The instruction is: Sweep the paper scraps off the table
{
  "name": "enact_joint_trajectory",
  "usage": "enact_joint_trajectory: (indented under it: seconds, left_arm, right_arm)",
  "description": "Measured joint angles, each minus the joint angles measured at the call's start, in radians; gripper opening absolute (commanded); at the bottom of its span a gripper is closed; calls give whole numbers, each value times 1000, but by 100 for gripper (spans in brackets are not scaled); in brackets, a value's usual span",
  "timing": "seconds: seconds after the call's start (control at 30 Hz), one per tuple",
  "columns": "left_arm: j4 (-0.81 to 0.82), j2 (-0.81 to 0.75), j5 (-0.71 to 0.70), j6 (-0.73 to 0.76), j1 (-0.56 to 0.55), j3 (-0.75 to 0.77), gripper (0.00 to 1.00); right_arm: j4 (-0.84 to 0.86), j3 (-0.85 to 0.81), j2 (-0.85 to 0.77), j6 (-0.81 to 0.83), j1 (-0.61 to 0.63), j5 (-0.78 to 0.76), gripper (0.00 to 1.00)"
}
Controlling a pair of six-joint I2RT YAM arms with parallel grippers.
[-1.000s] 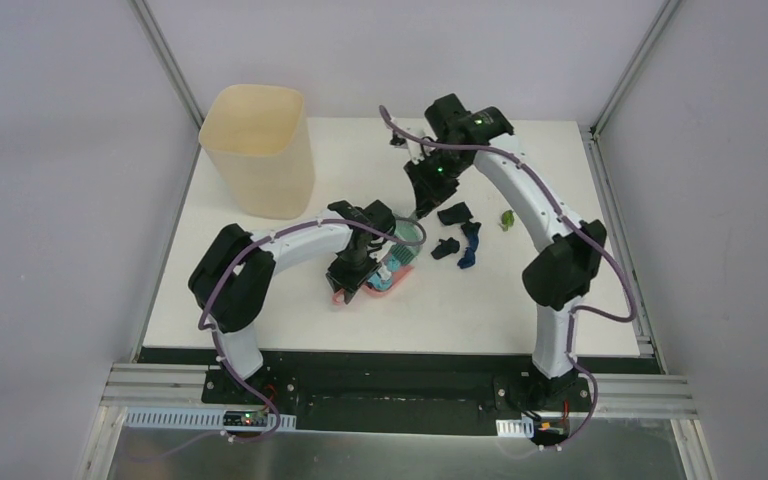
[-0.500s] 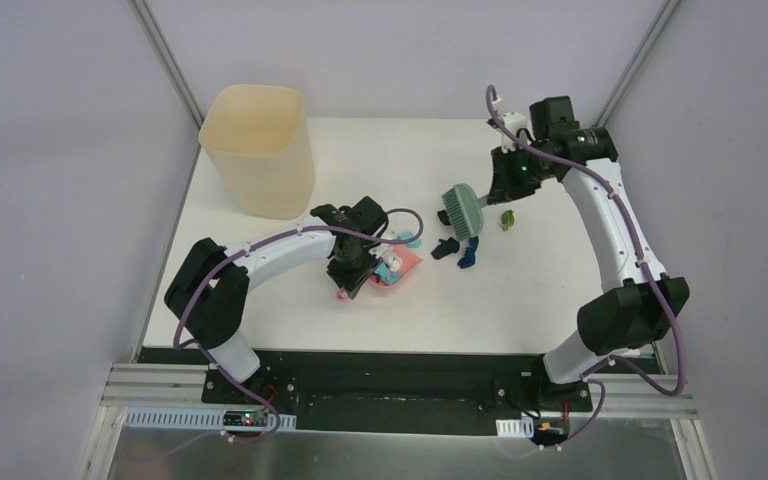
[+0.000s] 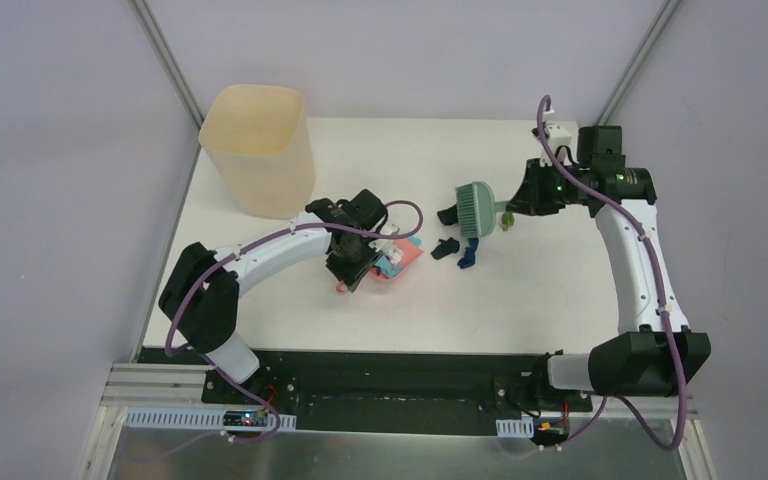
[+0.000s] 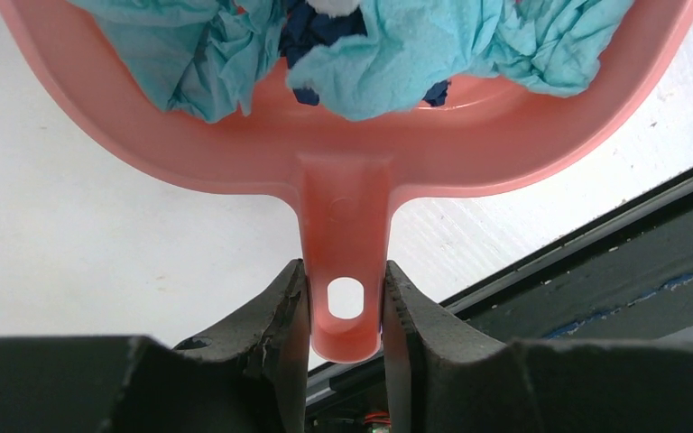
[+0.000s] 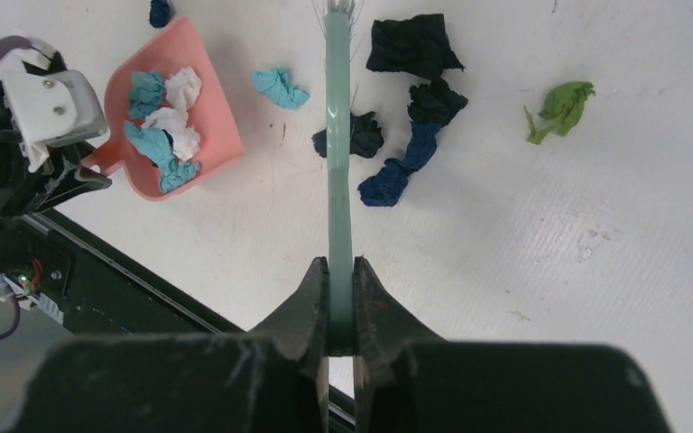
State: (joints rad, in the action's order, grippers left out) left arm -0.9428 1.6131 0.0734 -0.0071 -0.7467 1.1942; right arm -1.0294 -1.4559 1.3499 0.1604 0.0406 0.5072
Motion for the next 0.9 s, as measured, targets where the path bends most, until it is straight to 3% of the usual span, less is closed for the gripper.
enact_joint_trajectory:
  seconds: [0.27,0.43,0.7,0.9]
  left_arm:
    - [-82,-8,-118,8,0,149,0]
    - [-158,11,-229,19,2,298,0]
    - [-262,51,-312,27,68,554,0]
    - [-349,97,-335,30,131,761,0]
  right_arm:
    - [56,169,-88,-37,-140,95,0]
    - [111,306,-124,-58,-193,249,0]
    - [233,438,-201,-101,-208,454,0]
    - [290,501,-225,-101,-208,527,0]
